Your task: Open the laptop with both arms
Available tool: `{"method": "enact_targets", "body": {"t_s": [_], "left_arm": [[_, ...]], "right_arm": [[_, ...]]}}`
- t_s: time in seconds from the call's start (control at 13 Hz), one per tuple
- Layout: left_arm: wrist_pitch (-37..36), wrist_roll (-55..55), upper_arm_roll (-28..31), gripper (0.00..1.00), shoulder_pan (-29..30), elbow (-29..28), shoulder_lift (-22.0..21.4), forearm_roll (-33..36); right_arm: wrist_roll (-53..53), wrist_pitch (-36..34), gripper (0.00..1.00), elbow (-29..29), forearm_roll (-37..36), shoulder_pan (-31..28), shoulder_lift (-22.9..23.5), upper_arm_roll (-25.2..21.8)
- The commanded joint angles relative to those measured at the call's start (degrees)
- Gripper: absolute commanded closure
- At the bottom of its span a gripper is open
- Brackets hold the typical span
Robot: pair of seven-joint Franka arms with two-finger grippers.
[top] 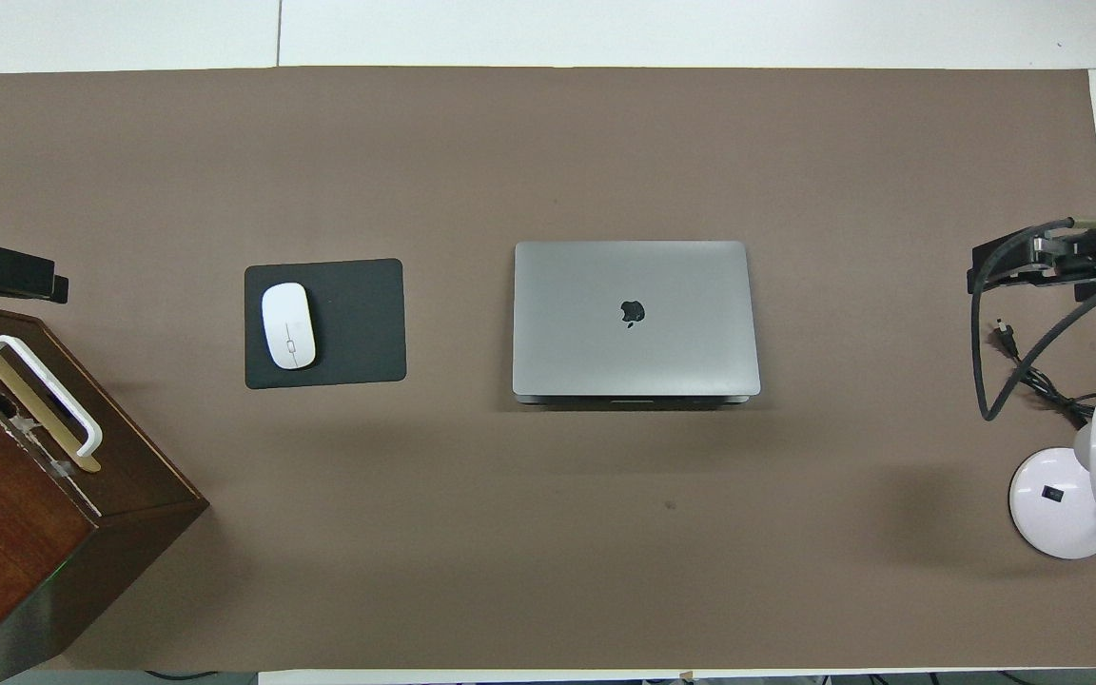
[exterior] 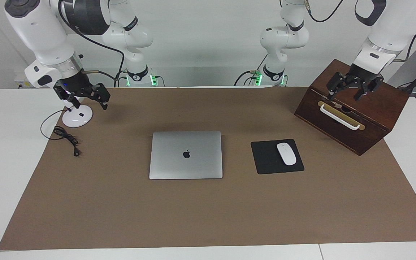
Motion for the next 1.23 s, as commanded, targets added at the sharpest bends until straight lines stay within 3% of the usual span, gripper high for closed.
{"method": "enact_targets", "body": {"t_s": [0.0,1.15], "left_arm": [[0.35,-0.64,0.23,0.0,-0.07,0.83,0.38,0.08],[1.31,-0.81,0.15,0.0,0.46,-0.48,-0.5,0.61]], "right_arm": [[-0.24,1.03,0.0,-0.68,-0.02,-0.39,-0.29,0.41],[-0.24,-1.25,0.0,-0.24,3.32,-0.92,-0.29,0.59]]}}
